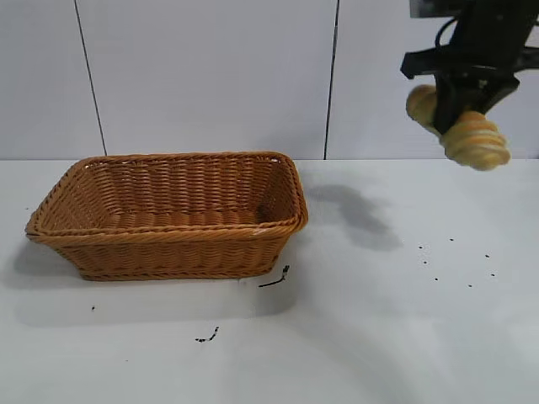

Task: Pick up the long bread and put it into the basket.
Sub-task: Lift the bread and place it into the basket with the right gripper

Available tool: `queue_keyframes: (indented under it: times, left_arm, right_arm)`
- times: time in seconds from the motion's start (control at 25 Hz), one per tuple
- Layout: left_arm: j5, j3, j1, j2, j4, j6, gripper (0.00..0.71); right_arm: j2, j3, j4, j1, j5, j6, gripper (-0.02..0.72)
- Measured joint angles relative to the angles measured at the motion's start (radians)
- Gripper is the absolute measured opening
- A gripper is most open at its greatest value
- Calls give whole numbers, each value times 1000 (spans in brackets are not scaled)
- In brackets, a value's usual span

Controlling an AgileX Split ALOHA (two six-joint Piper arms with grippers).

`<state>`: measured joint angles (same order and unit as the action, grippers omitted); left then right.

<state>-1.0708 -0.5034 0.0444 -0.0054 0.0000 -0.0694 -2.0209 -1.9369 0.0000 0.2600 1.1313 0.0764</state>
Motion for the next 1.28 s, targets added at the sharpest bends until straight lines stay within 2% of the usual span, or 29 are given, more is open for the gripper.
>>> queue_keyframes:
  times: [0.16, 0.32, 0.52, 0.68, 0.84, 1.0, 1.28]
  left_arm:
    - [0, 0, 0, 0, 0, 0, 696]
    - [0, 0, 0, 0, 0, 0, 696]
    - [0, 0, 0, 0, 0, 0, 696]
    - [0, 0, 0, 0, 0, 0, 696]
    - [0, 0, 0, 0, 0, 0, 696]
    - [0, 0, 0, 0, 0, 0, 696]
    - [0, 0, 0, 0, 0, 0, 696]
  right_arm:
    - [-78, -128, -9, 95, -5, 88, 168]
    - [-154, -217, 0, 213, -61, 260, 168]
    - [-223, -229, 0, 330, -146, 478, 168]
    - [-274, -229, 0, 382, -213, 658, 168]
    - [-325, -229, 56, 391, -243, 789, 168]
    - [-378, -230, 96, 391, -286, 826, 168]
    - [-440, -230, 101, 391, -302, 829, 168]
